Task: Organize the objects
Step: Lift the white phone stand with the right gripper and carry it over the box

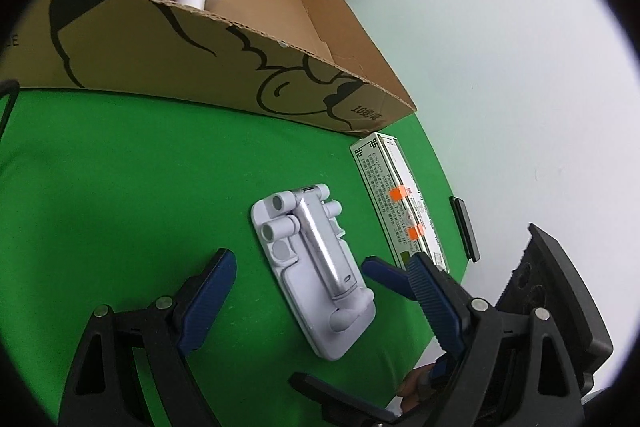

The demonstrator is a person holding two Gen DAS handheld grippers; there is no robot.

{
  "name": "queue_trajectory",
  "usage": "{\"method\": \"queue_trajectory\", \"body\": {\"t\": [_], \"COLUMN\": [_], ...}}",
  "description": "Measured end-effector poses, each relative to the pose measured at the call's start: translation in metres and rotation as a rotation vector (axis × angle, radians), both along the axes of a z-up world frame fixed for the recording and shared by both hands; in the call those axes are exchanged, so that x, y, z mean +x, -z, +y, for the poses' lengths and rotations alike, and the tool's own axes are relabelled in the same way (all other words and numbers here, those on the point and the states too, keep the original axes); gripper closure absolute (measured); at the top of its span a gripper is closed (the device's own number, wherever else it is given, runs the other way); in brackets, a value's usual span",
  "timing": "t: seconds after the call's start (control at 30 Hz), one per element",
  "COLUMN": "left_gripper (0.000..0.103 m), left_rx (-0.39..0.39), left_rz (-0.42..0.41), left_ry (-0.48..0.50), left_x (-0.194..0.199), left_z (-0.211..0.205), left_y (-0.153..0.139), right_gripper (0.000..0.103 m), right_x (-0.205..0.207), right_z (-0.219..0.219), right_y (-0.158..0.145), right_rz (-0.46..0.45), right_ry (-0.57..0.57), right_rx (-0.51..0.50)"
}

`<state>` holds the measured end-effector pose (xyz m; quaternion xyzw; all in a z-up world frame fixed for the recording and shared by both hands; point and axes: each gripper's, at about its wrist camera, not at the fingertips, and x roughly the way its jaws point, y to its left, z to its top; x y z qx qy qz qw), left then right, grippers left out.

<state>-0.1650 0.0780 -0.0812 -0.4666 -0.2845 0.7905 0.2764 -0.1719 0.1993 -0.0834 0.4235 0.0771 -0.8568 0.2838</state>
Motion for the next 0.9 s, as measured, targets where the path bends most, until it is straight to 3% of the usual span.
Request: {"method": "queue_trajectory", "body": {"t": [0.2,0.27,0.33,0.6,0.9], "left_gripper": [0.018,0.018,0.019,0.023,0.038], "left_rx": [0.011,0.006,0.01,0.013,0.018], "left_rz": [0.002,0.007,0.009,-0.006,-0.021], "left_ry": [0.004,0.0,-0.004,-0.019,-0.049], "left_x": [0.0,0.001,0.003,0.02,0.031], "left_z": [0.005,0.006,0.008,0.009,0.003], "left_y": [0.001,0.001,0.001,0.001,0.003], "right_gripper": [0.011,0.027,0.034,0.034,0.034], "right_x": [-0.002,-0.002,-0.001,0.017,0.017], "right_z": [-0.007,-0.008,-0.007,0.0,0.002], "right_y": [0.003,0.004,0.003,-0.002,-0.007], "right_rz": [0.008,0.02,0.022,-0.019,-0.058], "right_ry": [0.012,0.03,0.036,0.063,0.065], "right_rx": [0.037,0.081,0.091,0.028,-0.03]}}
